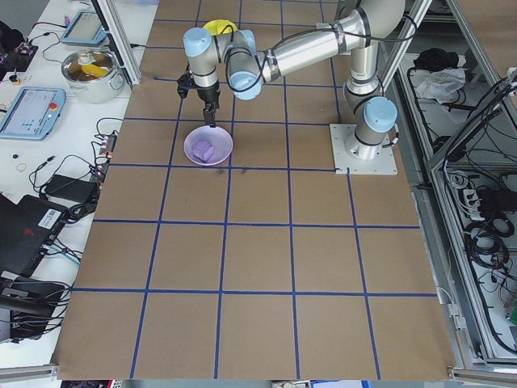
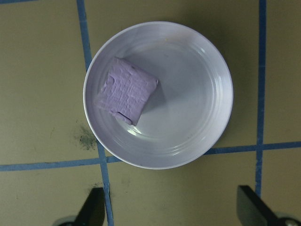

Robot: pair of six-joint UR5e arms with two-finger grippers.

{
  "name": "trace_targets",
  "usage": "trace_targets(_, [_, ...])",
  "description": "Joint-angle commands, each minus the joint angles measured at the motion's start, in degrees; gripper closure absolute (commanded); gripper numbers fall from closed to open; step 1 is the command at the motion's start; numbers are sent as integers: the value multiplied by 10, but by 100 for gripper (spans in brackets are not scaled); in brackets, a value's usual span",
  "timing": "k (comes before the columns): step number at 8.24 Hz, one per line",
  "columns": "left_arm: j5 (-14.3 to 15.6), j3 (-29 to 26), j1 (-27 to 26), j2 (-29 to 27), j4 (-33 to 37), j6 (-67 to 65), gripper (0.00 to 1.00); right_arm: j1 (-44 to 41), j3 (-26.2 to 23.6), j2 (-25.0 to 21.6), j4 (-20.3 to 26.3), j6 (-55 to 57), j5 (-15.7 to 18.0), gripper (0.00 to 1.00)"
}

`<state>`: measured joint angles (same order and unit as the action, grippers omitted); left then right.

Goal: Sort blocks by color into plates

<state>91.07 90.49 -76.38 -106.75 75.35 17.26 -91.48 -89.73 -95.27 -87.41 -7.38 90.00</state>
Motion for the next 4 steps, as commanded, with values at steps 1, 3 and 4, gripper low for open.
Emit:
trace_targets(1, [-10, 0, -22, 102, 76, -89, 0, 0, 0, 0, 0, 0, -1, 0])
trace_targets(3, [-11, 10, -30, 156, 86, -122, 0, 0, 0, 0, 0, 0, -1, 0])
trace_targets(4, [-10, 11, -32, 166, 86, -125, 0, 1, 0, 0, 0, 0, -1, 0])
